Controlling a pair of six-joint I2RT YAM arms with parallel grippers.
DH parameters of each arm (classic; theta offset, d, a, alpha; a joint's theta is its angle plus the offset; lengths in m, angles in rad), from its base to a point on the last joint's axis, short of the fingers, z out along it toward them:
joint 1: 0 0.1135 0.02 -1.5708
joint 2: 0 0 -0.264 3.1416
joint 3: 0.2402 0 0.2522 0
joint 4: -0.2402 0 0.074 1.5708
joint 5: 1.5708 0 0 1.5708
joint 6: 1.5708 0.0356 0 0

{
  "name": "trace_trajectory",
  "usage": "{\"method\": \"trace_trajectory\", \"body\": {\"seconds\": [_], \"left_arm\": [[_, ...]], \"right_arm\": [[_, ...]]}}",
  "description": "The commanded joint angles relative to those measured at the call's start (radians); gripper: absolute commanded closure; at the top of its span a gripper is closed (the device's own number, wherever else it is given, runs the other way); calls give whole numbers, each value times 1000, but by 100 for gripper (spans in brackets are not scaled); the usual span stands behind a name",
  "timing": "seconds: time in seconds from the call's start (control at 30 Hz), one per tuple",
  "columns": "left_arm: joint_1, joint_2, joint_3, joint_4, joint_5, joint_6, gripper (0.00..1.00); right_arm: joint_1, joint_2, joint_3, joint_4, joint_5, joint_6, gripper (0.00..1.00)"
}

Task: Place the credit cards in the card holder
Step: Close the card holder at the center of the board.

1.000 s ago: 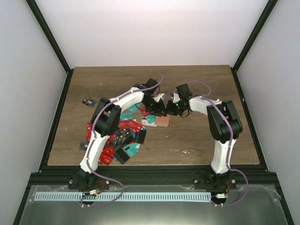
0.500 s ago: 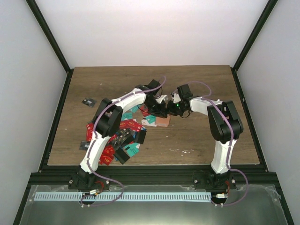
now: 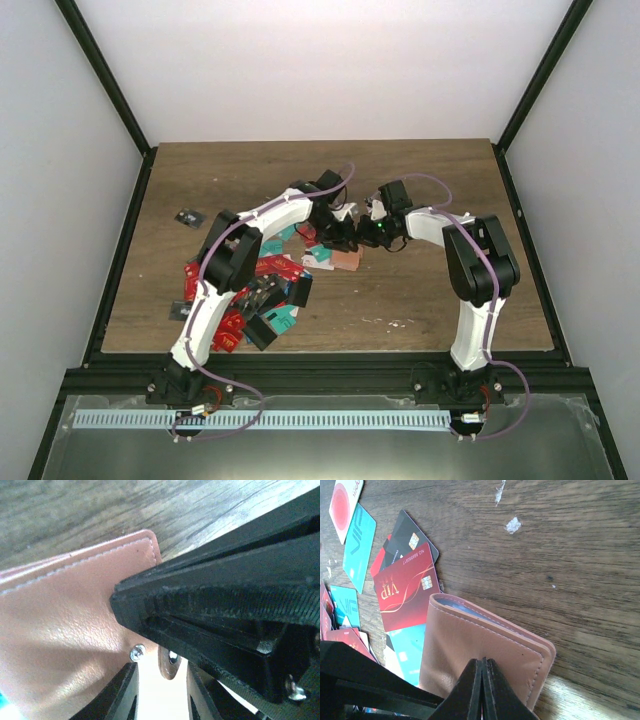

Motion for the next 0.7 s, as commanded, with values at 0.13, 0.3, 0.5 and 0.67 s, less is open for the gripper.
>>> {"method": "trace_trajectory", "body": {"seconds": [0.13,0.3,0.5,0.67], "left_arm": [[-2,-43,12,55,-47,-17,77],[3,-78,-29,89,-19,-23,67],[8,-83,-41,99,-7,-27,68],[8,-73,-40,102,3,-27,71]], "right_arm": [[8,0,-27,-83,20,-18,96],[4,-2,-9,-84,-6,-20,96],[-10,-15,38,-94,-51,-39,93],[-24,-23,57,-103,-72,-46,92]]}}
